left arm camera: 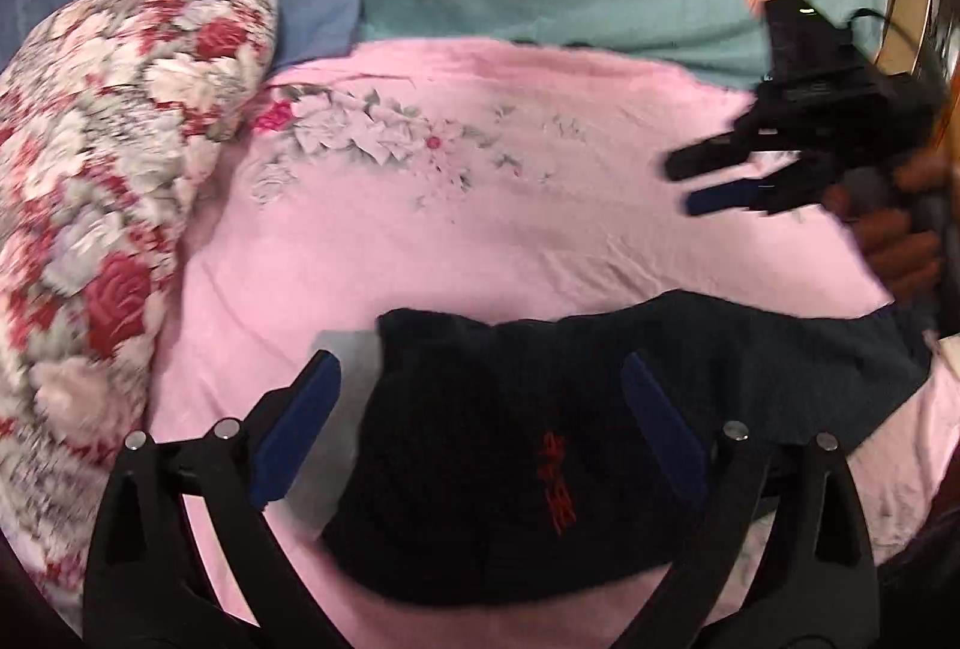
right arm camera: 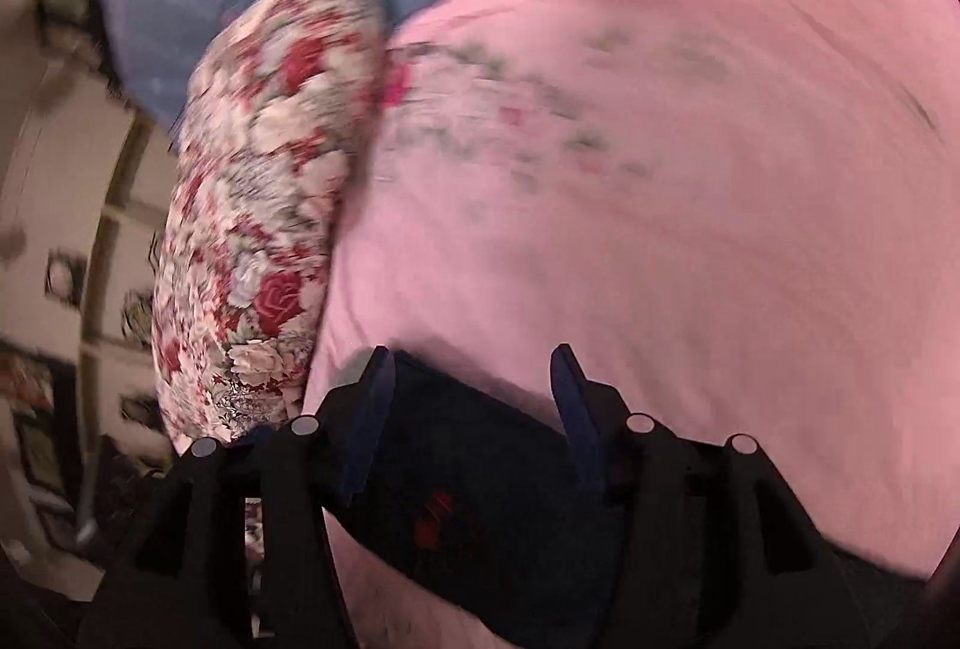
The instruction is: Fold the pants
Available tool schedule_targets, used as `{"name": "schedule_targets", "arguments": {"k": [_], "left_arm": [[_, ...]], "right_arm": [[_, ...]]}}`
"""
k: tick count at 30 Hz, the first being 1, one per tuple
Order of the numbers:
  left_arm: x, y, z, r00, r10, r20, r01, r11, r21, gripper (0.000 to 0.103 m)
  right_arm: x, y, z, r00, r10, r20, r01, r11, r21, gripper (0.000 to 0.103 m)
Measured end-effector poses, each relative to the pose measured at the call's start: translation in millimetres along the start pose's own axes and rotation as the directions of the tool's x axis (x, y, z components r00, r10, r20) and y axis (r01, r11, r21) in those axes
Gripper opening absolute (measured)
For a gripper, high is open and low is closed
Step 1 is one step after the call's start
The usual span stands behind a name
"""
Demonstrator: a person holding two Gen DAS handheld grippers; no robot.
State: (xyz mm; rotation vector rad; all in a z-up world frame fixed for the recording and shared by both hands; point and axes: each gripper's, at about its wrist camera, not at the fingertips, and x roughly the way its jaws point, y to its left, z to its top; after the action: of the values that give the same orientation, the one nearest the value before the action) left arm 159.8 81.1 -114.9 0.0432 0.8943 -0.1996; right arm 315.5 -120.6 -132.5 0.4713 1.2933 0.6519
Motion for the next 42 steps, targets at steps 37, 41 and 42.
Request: {"name": "schedule_targets", "arguments": {"k": [37, 41, 42], "left_arm": [[76, -15, -33, 0.947, 0.215, -0.239, -0.169, 0.965, 0.199, 0.101], [62, -14, -20, 0.955, 0.201, -0.216, -0.16, 0.968, 0.196, 0.101], [58, -12, -17, 0.96, 0.202, -0.195, -0.165, 0.968, 0.188, 0.101]], "right_arm": [[1, -85, 17, 0.975, 0.213, -0.068, -0.205, 0.972, 0.113, 0.064], [-10, -31, -22, 0.994, 0.002, -0.105, -0.02, 0.986, -0.167, 0.063], [-6, -21, -33, 0.995, -0.05, -0.084, 0.03, 0.974, -0.225, 0.062]]}}
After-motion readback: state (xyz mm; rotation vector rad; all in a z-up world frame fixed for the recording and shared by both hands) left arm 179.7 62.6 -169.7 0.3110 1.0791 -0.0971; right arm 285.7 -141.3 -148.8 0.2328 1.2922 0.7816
